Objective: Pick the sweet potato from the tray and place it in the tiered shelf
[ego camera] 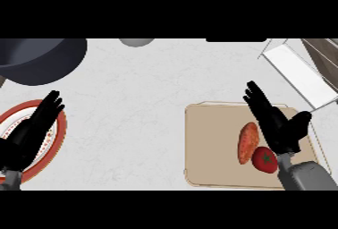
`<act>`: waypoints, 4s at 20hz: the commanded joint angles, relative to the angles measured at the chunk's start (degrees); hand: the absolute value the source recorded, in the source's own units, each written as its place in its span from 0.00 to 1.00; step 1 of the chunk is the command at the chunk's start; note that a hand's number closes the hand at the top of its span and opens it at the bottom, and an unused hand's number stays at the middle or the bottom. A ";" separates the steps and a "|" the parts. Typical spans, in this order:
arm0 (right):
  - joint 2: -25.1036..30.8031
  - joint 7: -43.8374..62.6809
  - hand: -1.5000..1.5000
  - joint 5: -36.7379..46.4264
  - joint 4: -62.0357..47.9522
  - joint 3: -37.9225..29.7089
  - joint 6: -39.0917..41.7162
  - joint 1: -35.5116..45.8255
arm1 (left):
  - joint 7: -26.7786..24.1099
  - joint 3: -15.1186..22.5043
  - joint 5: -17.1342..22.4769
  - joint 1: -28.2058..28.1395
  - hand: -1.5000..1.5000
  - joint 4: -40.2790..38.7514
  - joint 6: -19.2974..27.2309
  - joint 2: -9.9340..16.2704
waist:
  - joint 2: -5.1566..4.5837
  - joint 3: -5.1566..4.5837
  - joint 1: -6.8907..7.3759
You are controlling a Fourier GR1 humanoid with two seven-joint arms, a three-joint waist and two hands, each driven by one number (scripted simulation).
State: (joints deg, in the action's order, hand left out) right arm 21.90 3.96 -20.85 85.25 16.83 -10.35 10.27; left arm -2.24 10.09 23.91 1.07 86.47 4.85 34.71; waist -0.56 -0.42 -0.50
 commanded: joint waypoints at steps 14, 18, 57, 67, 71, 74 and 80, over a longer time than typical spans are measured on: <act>-13.69 7.42 0.00 31.76 -9.65 -3.09 -60.58 -0.82 | 3.52 -3.67 -0.91 -2.96 0.50 -5.31 3.80 -0.47 | 0.70 0.16 0.74; -14.65 19.95 0.00 41.85 -16.16 -0.63 -63.33 1.98 | 3.13 -3.66 -1.11 -2.04 0.50 -6.99 3.60 -1.46 | 0.77 -0.11 0.42; -1.92 81.26 0.00 53.73 -7.25 8.58 5.55 7.09 | 3.94 -4.67 -3.99 -1.51 0.50 -7.05 4.56 -4.18 | 0.83 0.34 0.00; -2.90 73.05 0.00 58.72 -5.71 5.33 3.69 -1.36 | 4.46 -5.53 -5.57 -1.63 0.50 -6.22 2.72 -5.06 | 0.68 0.39 0.15; -6.74 73.72 0.00 58.68 -10.94 1.81 5.19 3.79 | 5.18 -6.58 -4.80 -5.61 0.50 -1.58 2.20 -4.52 | 0.64 0.42 1.17; -7.08 72.15 1.00 58.62 -9.63 -0.39 5.09 2.58 | 2.04 -7.58 -5.09 -5.06 0.50 -6.56 0.35 -5.70 | 0.59 0.39 0.83; -7.66 67.84 1.00 61.93 -11.22 -0.60 7.92 1.72 | 4.64 -5.28 -8.28 -3.45 0.50 -4.74 2.85 -8.88 | 0.57 0.41 0.79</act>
State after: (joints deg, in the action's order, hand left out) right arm 16.20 65.56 39.70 76.85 16.00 -4.61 10.95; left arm 2.52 3.94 16.84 -1.58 80.78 7.39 27.49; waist 0.71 -0.83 0.02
